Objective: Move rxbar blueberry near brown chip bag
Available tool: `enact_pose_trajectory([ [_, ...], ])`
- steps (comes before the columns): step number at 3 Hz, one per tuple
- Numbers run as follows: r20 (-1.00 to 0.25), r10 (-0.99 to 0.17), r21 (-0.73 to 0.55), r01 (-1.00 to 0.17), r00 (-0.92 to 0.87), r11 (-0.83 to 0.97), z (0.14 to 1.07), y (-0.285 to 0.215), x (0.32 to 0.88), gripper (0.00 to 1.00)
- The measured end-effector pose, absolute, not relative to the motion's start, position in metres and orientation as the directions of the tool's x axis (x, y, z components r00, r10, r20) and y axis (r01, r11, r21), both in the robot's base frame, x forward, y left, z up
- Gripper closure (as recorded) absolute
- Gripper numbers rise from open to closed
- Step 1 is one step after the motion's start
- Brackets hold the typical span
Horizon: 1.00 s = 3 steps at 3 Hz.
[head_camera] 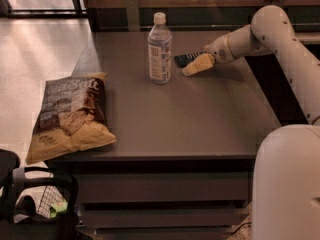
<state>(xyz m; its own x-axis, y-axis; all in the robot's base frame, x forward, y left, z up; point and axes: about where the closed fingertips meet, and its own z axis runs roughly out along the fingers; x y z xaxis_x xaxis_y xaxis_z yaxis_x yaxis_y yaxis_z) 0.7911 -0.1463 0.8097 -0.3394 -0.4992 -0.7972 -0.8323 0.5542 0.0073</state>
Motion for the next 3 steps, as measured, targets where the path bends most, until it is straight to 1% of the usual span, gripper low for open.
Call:
enact_pose_trajectory([
  [1, -0.793, -0.498, 0.017, -0.829, -0.352, 0.558, 0.801, -0.143, 0.79, 0.39],
  [2, -0.793, -0.498, 0.017, -0.829, -0.352, 0.558, 0.81, -0.143, 0.79, 0.72],
  [3, -0.794, -0.497, 0.018, -0.83, -0.351, 0.557, 0.816, -0.142, 0.79, 1.0],
])
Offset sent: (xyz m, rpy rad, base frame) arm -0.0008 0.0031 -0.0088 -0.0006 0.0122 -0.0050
